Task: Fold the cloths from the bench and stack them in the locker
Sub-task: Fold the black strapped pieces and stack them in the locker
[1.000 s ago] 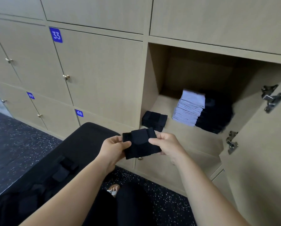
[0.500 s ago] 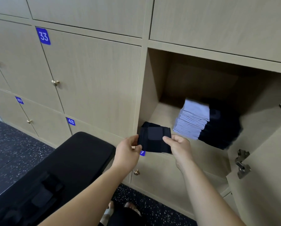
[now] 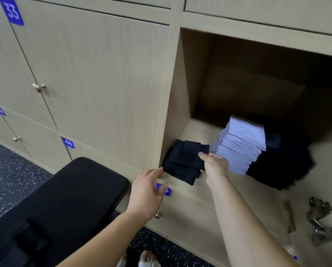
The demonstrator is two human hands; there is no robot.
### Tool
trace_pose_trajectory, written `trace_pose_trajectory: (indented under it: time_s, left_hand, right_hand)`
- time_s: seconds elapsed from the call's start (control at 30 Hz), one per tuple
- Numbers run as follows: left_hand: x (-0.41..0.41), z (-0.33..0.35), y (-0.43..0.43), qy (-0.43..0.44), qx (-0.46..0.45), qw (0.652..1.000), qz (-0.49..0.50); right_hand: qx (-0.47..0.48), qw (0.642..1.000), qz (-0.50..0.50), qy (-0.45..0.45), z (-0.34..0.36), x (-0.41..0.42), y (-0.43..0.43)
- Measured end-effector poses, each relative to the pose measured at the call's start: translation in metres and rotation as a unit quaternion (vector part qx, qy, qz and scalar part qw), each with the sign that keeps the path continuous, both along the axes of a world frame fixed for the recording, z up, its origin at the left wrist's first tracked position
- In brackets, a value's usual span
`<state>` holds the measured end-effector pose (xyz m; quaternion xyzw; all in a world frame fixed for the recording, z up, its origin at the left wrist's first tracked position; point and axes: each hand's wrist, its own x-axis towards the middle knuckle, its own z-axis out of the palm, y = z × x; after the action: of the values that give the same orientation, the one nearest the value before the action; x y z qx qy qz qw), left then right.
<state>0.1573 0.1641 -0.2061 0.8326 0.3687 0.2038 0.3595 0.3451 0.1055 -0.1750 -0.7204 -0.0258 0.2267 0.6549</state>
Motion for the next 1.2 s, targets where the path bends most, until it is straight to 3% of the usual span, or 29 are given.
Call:
trace_pose_trajectory:
  time_s: [0.2, 0.33, 0.47, 0.87, 1.03, 1.2]
  left_hand:
    - [0.001, -0.014, 0.005, 0.008, -0.001, 1.000, 0.003]
    - [0.000, -0.018, 0.006, 0.009, -0.008, 1.000, 0.009]
    - [-0.003, -0.018, 0.005, 0.005, -0.007, 1.000, 0.014]
    - [-0.066, 0.019, -0.024, 0.016, 0.016, 0.999, 0.032]
    - [-0.134, 0.029, -0.043, 0.026, 0.035, 0.996, 0.081]
    - [-0.245, 0.021, -0.062, 0.049, 0.020, 0.985, 0.164]
  right_hand:
    - [-0.045, 0.999, 0.002, -0.026, -0.020, 0.004, 0.020]
    - [-0.236, 0.957, 0.031, -0.167, -0.027, 0.003, 0.017]
    - [-0.306, 0.927, 0.023, -0.216, -0.025, 0.000, 0.014]
    - [-0.219, 0.937, 0.107, -0.249, 0.014, -0.089, -0.015]
    - [-0.195, 0.914, 0.186, -0.305, 0.034, -0.164, -0.028]
    - [-0.162, 0.899, 0.279, -0.295, 0.034, -0.264, -0.022]
